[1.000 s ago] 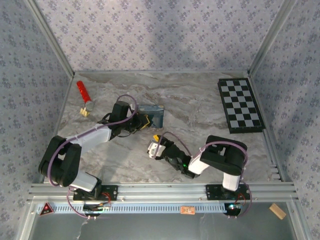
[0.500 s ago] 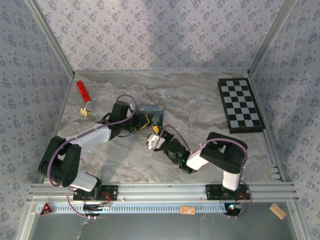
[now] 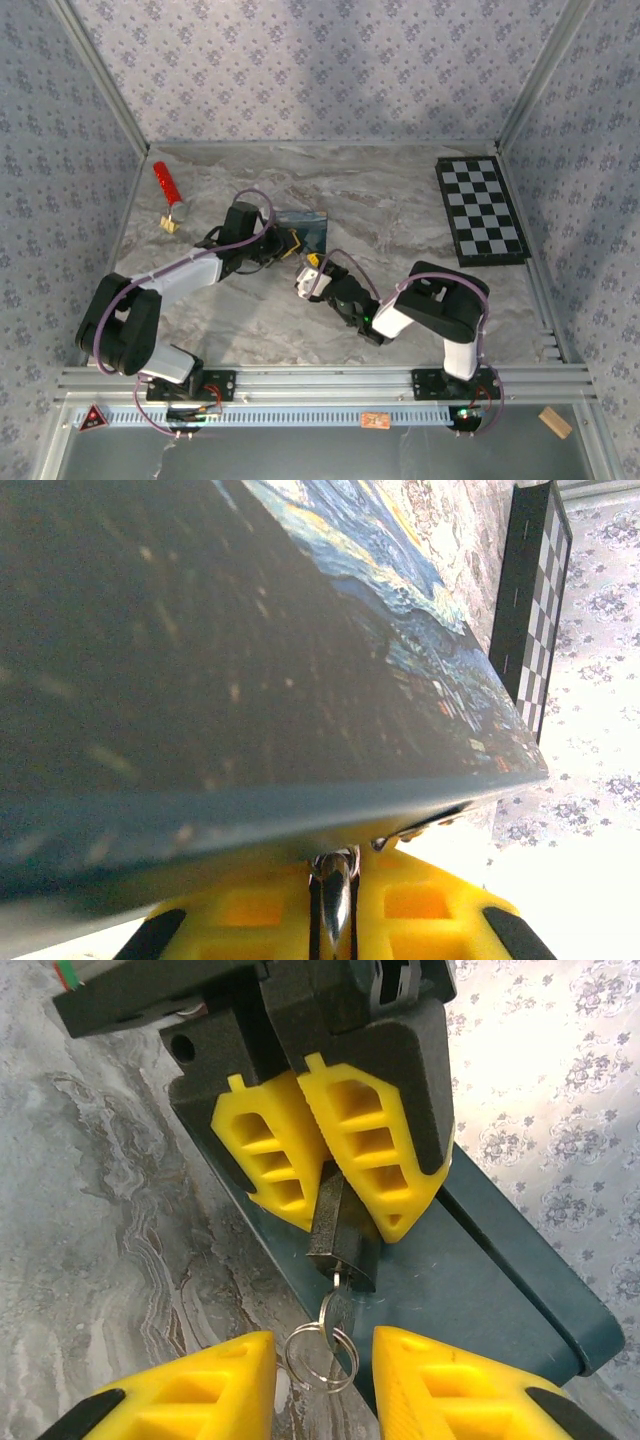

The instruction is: Unlock a padlock with a key

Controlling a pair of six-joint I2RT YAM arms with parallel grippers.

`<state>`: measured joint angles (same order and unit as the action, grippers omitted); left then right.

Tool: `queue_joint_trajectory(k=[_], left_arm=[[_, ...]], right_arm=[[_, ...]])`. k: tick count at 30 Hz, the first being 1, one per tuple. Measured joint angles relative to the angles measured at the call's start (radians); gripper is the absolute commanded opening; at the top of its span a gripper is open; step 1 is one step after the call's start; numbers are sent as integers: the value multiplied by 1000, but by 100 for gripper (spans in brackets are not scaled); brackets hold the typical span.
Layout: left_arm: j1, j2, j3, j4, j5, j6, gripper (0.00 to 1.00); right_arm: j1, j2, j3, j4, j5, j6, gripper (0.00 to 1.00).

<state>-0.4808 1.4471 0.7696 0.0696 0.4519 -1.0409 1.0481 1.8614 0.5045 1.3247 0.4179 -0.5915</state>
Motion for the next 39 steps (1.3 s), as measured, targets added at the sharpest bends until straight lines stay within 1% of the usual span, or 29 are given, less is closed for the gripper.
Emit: queue_joint_trajectory(k=[5, 11, 25, 29, 31, 39], left_arm=[[0, 0, 0, 0, 0, 0, 0], [-6, 0, 0, 1, 0, 0, 0], [-8, 0, 0, 3, -4, 0, 0], [-10, 0, 0, 8, -4, 1, 0], [-11, 0, 0, 12, -4, 1, 0], [-19, 13, -7, 60, 11, 3, 0]], right_arm=[[-21, 2, 16, -13, -3, 8, 29], [-26, 6, 25, -19, -6, 24, 29], [-36, 14, 44, -69, -37, 88, 11], [-38, -8, 44, -104, -43, 149, 7], [-39, -26, 44, -134, -47, 198, 7], [-62, -118, 45, -289, -103, 493, 6]])
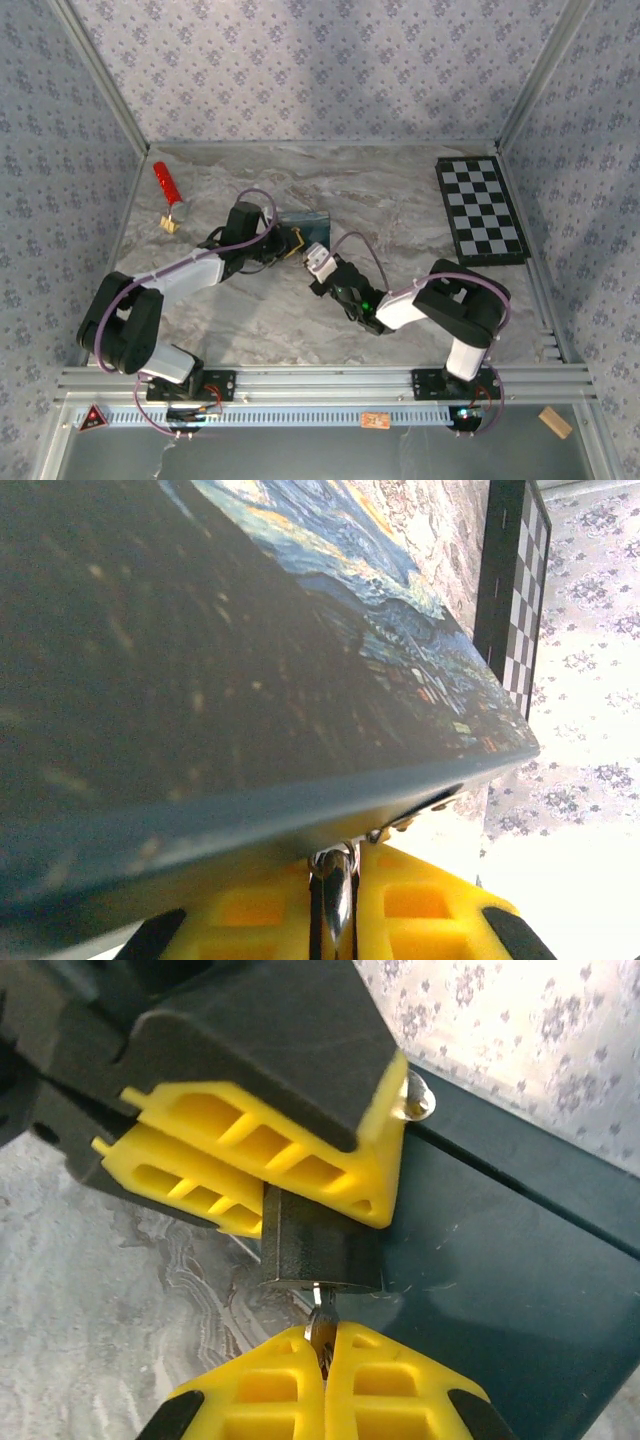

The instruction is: Unlock a padlock with a key

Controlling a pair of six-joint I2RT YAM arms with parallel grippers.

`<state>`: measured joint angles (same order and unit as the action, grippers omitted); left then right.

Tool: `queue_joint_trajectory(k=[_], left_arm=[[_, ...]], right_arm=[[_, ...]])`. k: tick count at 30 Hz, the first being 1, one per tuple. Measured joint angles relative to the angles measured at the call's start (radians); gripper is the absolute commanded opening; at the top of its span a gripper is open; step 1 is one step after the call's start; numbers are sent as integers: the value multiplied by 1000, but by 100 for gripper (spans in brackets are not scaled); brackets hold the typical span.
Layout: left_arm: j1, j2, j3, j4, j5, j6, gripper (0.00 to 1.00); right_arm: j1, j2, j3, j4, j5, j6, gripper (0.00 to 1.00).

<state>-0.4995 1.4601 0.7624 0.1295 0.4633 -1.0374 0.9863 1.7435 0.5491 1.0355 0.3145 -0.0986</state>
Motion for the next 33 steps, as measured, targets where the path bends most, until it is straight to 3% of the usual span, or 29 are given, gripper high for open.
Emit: queue_joint_trajectory(k=[12, 19, 24, 33], left_arm=[[-5, 39, -40, 122, 23, 12, 0], [-11, 67, -40, 143, 42, 30, 1], [-13, 78, -40, 144, 53, 45, 16], [-21, 79, -51, 150, 39, 73, 32]], right_arm=[[-66, -34, -13, -65, -157, 339, 1], [-52, -35, -23, -77, -145, 351, 0], [-26, -35, -23, -95, -90, 326, 0], [26, -56, -21, -165, -29, 393, 0]])
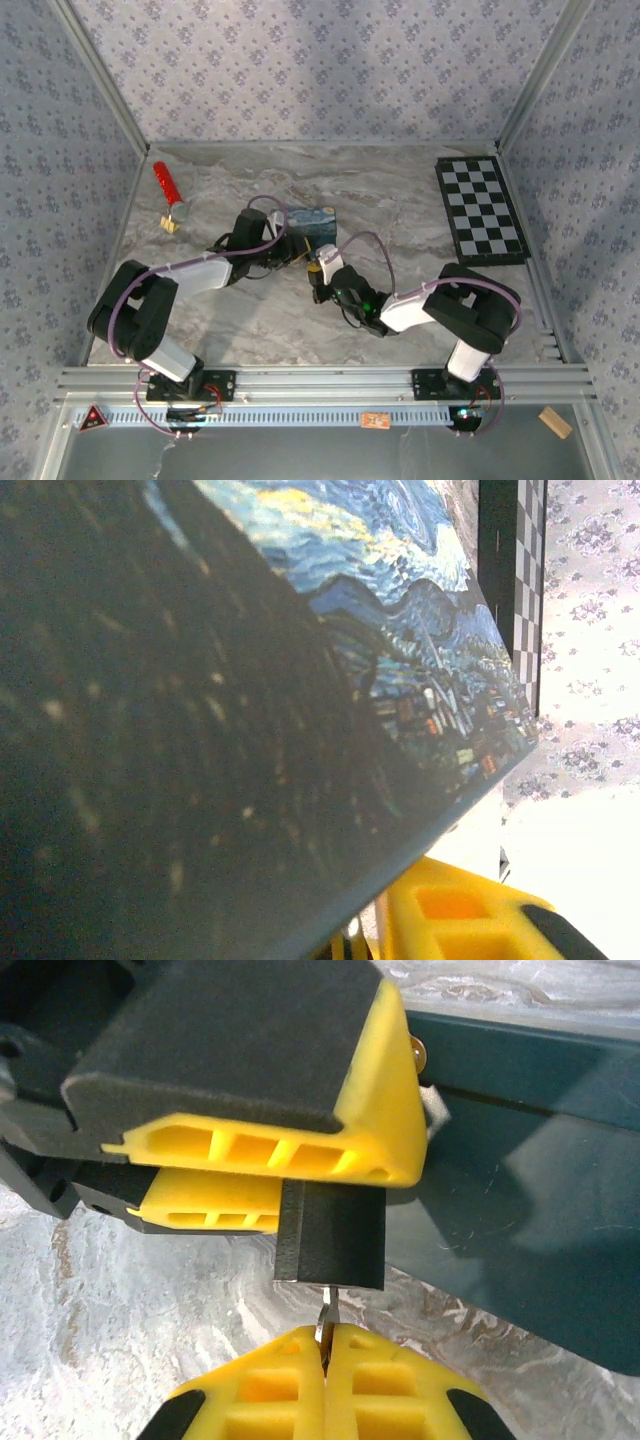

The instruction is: Unlock a padlock with a key

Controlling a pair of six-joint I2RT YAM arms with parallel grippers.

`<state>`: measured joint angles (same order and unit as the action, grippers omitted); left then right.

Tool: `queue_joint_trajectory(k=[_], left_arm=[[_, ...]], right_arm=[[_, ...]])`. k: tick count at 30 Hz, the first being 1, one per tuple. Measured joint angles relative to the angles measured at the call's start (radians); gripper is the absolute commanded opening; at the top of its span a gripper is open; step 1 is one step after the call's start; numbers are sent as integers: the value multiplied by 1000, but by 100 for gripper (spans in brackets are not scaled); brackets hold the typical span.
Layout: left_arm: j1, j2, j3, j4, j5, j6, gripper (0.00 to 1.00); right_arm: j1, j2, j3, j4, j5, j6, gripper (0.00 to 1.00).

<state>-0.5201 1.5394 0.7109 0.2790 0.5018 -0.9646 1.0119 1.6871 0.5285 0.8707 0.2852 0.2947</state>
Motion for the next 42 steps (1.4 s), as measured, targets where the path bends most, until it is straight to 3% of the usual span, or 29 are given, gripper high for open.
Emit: queue_joint_trajectory(k=[13, 28, 42], left_arm=[[-4, -8, -9, -29, -85, 42, 39], [-39, -8, 17, -198, -208, 141, 23], [-58, 40, 44, -188, -231, 146, 15]], right_arm=[[20, 18, 5, -113, 26, 175, 0], [11, 48, 68, -214, -13, 298, 0], [11, 36, 38, -168, -36, 319, 0]])
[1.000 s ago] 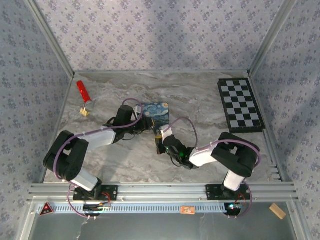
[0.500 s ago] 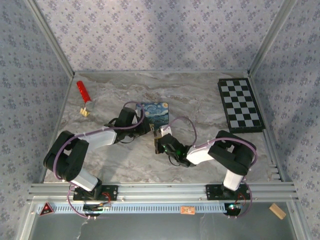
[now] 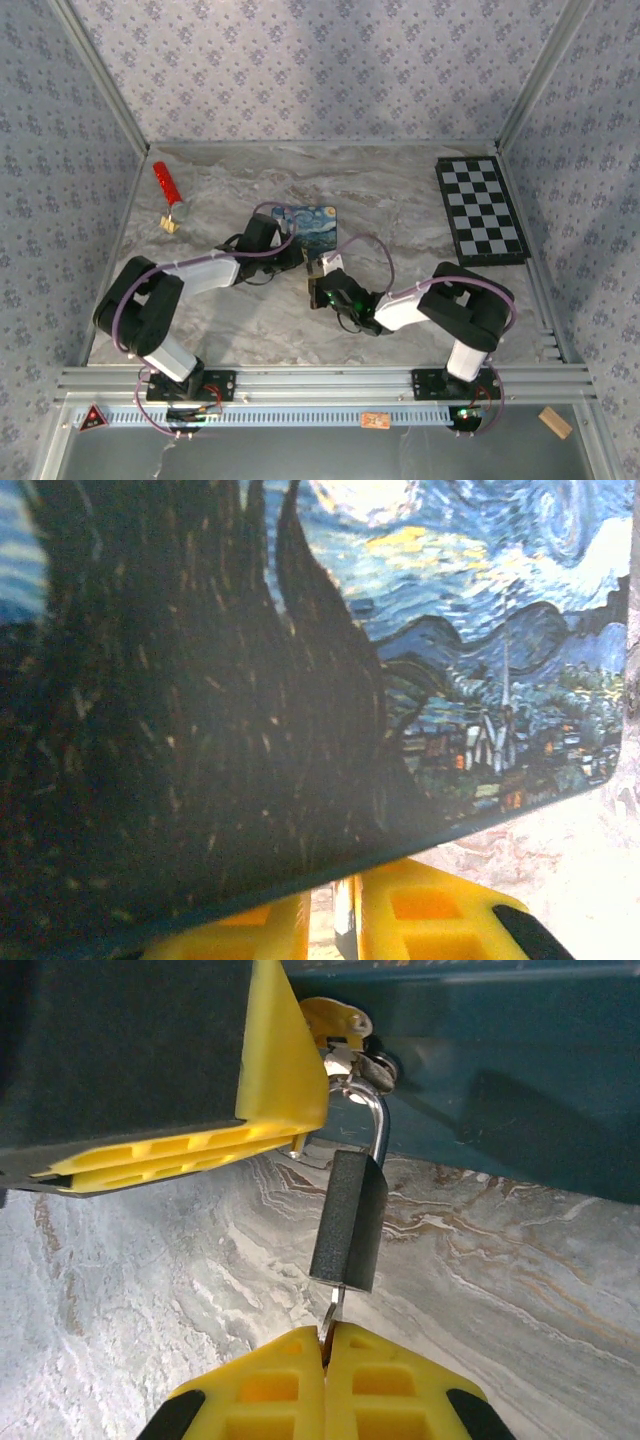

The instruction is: Unlock a padlock with a key

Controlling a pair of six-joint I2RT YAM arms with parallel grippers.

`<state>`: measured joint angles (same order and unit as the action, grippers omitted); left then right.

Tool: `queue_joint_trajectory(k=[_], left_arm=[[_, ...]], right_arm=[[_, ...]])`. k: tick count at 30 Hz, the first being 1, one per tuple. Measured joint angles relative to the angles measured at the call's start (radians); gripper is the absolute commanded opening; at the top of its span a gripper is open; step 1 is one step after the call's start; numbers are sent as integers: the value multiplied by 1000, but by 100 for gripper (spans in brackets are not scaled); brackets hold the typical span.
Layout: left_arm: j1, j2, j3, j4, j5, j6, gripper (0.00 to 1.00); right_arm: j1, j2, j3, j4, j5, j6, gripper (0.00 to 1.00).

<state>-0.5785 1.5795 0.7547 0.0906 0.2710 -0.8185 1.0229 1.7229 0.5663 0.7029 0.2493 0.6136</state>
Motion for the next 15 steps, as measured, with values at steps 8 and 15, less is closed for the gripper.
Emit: queue_joint_trajectory(k=[8, 15], left_arm=[[-5, 37, 2, 55, 13, -1, 7], [-4, 53, 7, 82, 20, -1, 2]], right_arm=[[-62, 15, -67, 147, -105, 80, 7], [-87, 32, -80, 196, -155, 110, 27]])
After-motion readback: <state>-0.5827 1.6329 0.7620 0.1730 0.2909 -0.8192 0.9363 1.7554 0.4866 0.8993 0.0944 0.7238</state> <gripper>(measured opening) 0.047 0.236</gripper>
